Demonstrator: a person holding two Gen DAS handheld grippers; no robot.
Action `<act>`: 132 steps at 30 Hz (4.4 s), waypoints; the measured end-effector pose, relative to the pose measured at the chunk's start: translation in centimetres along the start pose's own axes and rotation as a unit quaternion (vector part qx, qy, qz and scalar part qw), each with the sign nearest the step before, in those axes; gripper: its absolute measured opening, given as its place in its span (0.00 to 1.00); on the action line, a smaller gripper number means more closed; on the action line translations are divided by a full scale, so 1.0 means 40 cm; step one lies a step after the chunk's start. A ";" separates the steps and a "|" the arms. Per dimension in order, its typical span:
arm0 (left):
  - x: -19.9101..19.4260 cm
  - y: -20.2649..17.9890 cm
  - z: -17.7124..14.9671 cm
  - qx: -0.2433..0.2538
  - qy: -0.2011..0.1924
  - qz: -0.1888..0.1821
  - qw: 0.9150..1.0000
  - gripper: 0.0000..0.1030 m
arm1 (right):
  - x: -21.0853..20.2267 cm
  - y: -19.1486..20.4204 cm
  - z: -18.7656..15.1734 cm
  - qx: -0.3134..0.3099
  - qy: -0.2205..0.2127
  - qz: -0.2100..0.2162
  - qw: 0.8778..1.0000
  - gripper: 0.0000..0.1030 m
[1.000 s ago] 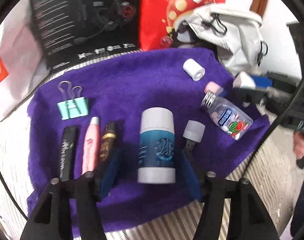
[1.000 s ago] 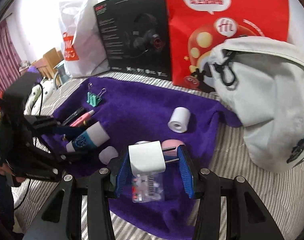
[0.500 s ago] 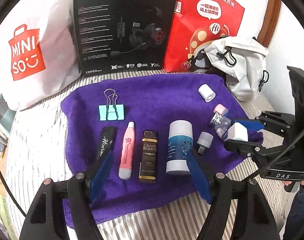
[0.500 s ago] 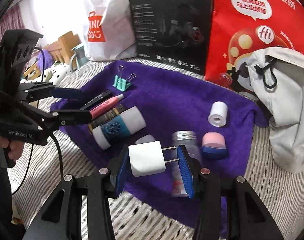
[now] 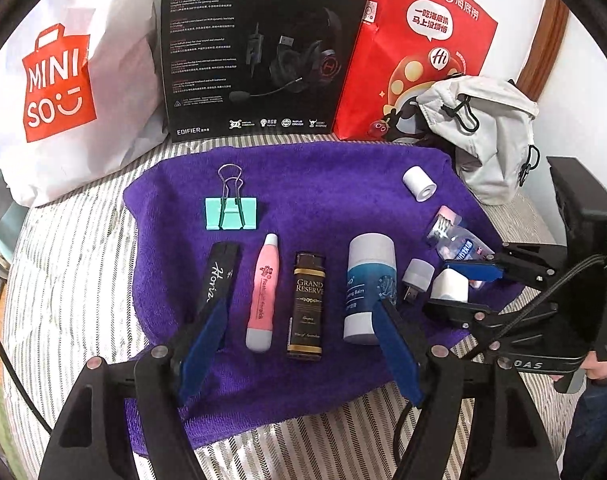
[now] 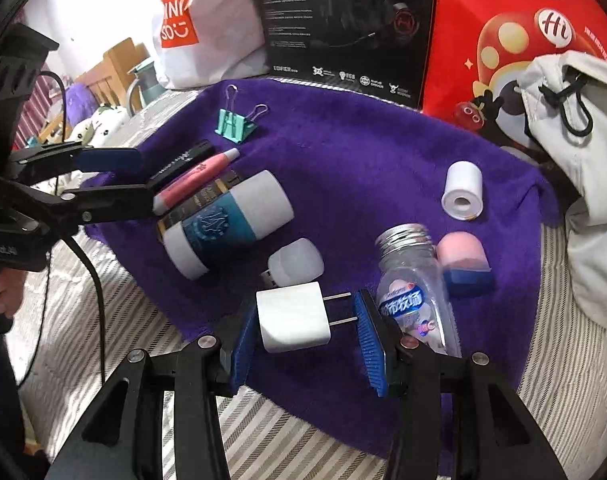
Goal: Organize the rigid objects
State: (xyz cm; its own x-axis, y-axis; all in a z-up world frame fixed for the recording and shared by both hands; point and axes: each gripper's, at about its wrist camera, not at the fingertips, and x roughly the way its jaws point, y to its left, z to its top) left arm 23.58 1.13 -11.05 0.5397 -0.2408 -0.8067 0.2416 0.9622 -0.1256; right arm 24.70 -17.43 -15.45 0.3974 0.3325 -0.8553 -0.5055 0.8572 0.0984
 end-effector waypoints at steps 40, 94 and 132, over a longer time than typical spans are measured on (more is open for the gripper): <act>-0.172 -0.038 -0.069 -0.030 -0.048 -0.015 0.998 0.96 | -0.252 0.008 -0.147 0.091 -0.045 -0.049 0.994 0.86; -0.443 -0.324 -0.357 -0.036 -0.084 0.135 0.987 1.00 | -0.522 0.194 -0.403 0.164 -0.100 -0.137 0.972 1.00; -0.450 -0.296 -0.365 -0.033 -0.077 0.143 0.986 1.00 | -0.540 0.212 -0.400 0.151 -0.107 -0.142 0.972 1.00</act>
State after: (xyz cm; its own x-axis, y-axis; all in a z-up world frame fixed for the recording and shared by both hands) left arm -0.77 -4.08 -3.50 0.6951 0.0292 -0.7183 0.0119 0.9986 0.0521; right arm -0.44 -23.63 -4.28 0.6543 0.1125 -0.7478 -0.1172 0.9920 0.0467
